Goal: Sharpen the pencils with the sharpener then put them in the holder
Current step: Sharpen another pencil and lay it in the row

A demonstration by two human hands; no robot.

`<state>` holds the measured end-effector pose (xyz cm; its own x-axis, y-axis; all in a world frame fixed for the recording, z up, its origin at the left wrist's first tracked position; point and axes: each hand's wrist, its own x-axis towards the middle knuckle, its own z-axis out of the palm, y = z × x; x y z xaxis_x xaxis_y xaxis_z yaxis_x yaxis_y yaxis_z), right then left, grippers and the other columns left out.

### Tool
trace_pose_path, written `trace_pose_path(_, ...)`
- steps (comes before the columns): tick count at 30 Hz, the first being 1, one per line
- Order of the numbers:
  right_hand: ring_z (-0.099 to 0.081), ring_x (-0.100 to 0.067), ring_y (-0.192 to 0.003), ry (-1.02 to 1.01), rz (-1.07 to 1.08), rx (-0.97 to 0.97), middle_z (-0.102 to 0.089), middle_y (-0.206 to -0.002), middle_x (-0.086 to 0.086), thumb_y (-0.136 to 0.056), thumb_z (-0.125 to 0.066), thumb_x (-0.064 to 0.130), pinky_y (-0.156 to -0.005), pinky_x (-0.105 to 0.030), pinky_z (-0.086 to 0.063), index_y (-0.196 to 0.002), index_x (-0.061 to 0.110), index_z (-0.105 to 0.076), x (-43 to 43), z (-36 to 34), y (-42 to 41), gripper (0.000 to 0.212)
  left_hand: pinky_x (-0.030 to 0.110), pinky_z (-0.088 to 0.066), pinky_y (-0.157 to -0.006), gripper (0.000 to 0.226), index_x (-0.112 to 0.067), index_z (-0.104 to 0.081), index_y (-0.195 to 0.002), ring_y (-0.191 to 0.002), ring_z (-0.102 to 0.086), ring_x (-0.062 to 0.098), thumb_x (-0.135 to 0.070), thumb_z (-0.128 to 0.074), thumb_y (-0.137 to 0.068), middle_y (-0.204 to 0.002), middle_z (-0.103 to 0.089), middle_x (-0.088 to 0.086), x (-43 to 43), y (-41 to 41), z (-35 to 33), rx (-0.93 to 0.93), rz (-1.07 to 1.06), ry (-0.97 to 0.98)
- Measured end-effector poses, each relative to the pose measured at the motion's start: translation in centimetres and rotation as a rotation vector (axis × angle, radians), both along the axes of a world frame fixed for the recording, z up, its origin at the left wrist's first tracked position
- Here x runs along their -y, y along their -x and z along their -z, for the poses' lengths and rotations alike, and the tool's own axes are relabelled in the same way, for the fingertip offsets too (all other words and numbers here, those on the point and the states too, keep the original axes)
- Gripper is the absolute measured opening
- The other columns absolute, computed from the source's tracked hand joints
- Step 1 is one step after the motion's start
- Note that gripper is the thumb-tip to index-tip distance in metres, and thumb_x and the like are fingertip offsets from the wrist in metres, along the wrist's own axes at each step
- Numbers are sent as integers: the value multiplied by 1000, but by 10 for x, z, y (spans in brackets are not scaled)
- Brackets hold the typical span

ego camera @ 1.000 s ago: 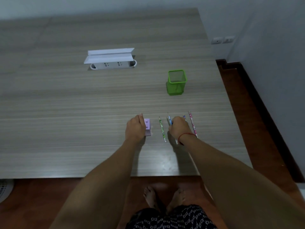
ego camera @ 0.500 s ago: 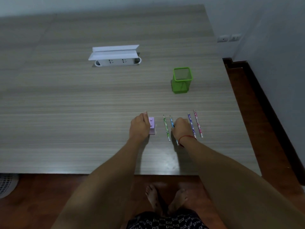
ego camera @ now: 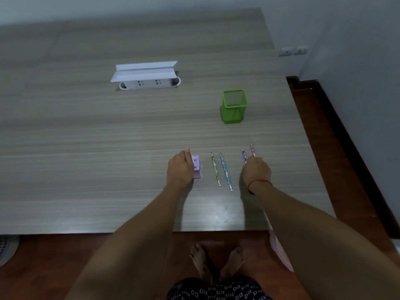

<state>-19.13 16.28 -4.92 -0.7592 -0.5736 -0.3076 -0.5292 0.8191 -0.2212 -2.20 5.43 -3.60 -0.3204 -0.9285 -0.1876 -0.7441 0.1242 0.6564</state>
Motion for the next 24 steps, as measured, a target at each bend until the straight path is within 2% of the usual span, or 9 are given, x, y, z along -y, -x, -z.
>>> trace_pose_path(4, -59, -29, -118, -90, -111, 42, -61, -128, -14, -98, -35, 6, -95, -34, -48, -138, 7, -48, 2, -1, -11, 42, 37, -47, -90, 48, -5, -59, -115, -105, -60, 33, -36, -26, -101, -112, -64, 18, -1, -1, 1, 17, 14, -9)
trace_pose_path(7, -61, -27, -115, -184, -149, 52, -62, -125, -12, -98, -36, 10, -93, -33, -49, -129, 5, -56, 3, 2, -17, 37, 39, -47, -89, 46, -3, -59, -112, -104, -60, 35, -34, -26, -102, -110, -64, 20, 2, -1, 4, 25, 21, 5)
trace_pose_path(12, -58, -28, -119, -224, -193, 60, -59, -129, -12, -96, -38, 15, -95, -34, -48, -126, 4, -57, 7, -3, -17, 36, 46, -44, -79, 41, 4, -58, -86, -89, -60, 42, -22, -31, -102, -94, -65, 29, 2, -2, 9, -2, 34, 99)
trace_pose_path(16, -59, -30, -114, -189, -200, 109, -60, -125, -15, -93, -42, 14, -92, -34, -49, -123, 3, -58, 6, -4, -12, 35, 48, -45, -81, 39, 6, -58, -89, -89, -60, 43, -19, -32, -102, -94, -65, 29, 2, -2, 8, 16, 64, 114)
trace_pose_path(20, -61, -33, -109, -124, -262, 181, -60, -119, -20, -91, -43, 9, -93, -35, -48, -144, 10, -39, 5, -15, -8, 53, 44, -42, -79, 42, 4, -59, -87, -91, -60, 40, -23, -31, -102, -97, -66, 27, 1, -2, 5, 8, 46, 87)
trace_pose_path(24, -62, -34, -105, -65, -317, 204, -62, -115, -22, -94, -47, 13, -92, -36, -48, -118, 1, -58, 4, -31, -2, 29, 38, -42, -74, 44, -1, -57, -81, -88, -60, 39, -26, -29, -103, -93, -66, 27, 3, -3, 6, 14, 43, 40)
